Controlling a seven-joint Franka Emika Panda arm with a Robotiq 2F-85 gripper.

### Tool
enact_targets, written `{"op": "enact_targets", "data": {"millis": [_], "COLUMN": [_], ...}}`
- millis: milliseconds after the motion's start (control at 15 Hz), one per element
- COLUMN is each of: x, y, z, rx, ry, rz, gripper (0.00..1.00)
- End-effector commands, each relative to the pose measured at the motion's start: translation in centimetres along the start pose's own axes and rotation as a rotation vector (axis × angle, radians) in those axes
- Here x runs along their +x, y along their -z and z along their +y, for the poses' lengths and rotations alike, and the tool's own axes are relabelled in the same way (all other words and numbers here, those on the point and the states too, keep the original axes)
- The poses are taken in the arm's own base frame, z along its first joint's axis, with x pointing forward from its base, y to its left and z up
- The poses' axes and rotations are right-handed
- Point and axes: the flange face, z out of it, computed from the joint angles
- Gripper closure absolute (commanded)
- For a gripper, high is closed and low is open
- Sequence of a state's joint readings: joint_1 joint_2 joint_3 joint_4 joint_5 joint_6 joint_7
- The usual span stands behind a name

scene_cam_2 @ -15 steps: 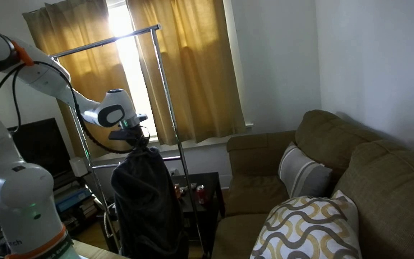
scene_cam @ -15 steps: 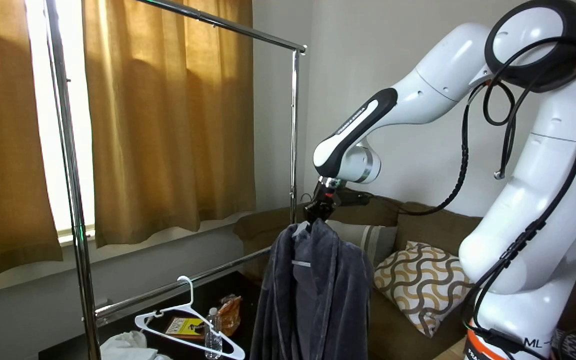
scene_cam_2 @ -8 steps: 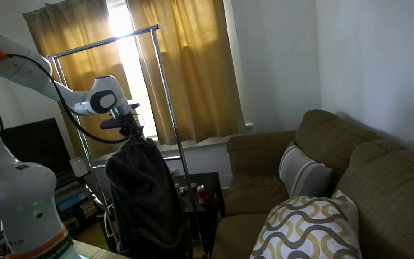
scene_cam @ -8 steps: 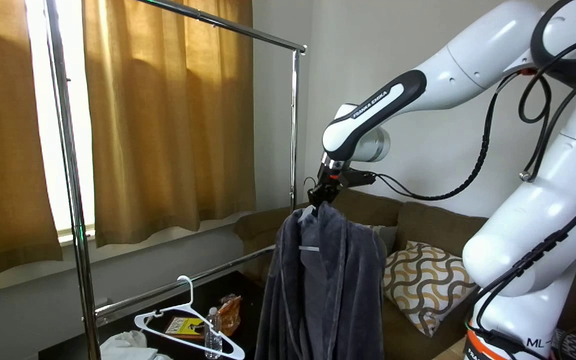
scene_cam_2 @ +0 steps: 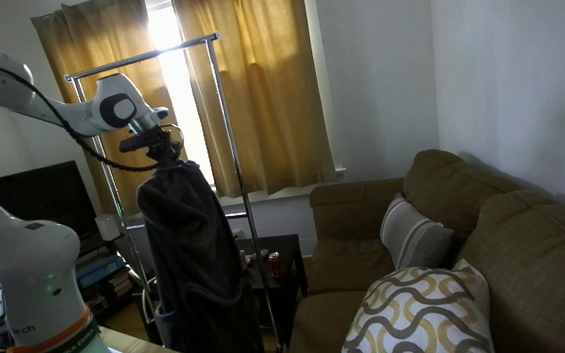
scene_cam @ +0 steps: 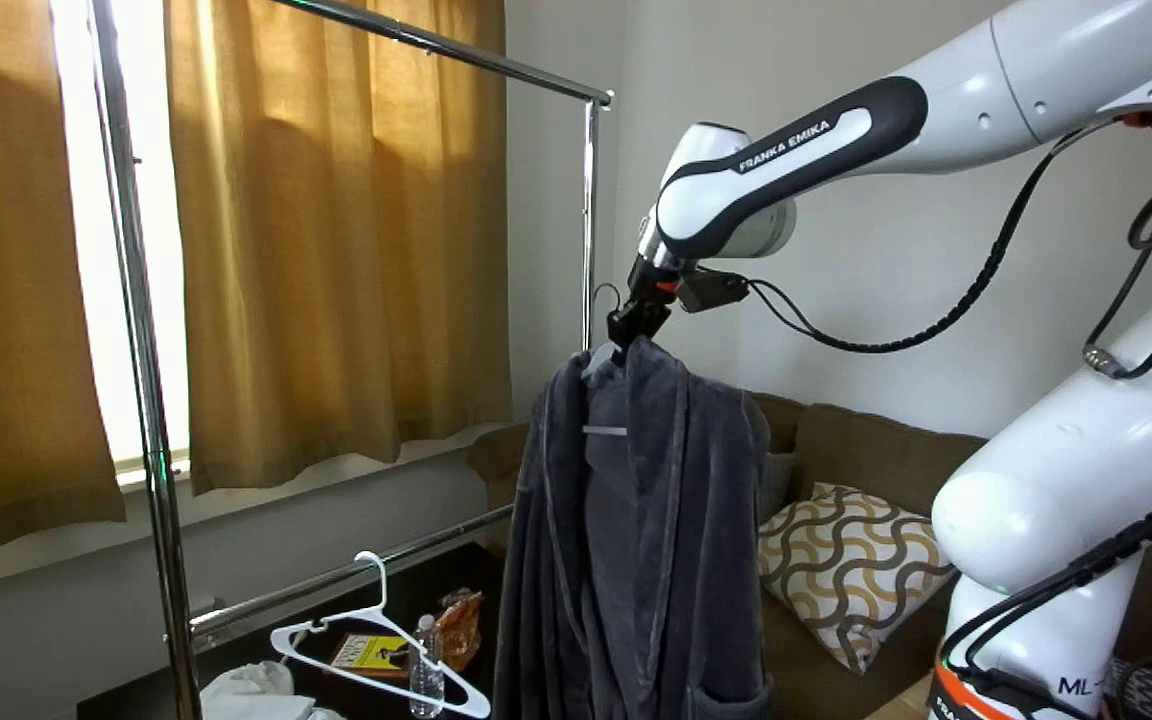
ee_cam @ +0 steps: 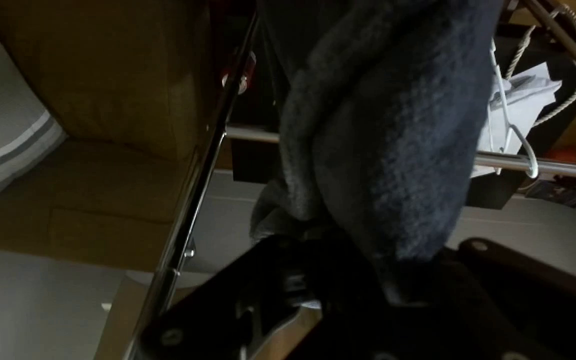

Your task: Hang the rob on the top railing

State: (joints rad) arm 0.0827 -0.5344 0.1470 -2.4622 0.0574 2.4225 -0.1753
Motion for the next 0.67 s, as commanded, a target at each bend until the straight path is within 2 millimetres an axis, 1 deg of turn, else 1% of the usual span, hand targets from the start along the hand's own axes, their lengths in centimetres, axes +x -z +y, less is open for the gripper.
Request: {"op": "enact_targets", "data": {"millis": [0,333,400,467,600], "x": [2.1,5.7,4.2,4.6,4.3], "y": [5.6,10.9,7.8,8.3,7.4], "z": [-1.0,-2.7,-2.0,-2.2,-2.1], "rx": [-0.045,-0.068,-0.046,-0.044,-0.040], "ry": [0.019,0.093,0.072,0.077,0.076], "rz": [0.076,0.164,0.121,0.127,0.108], "gripper": [0.96,0.96,0.96,0.85,0.85]}}
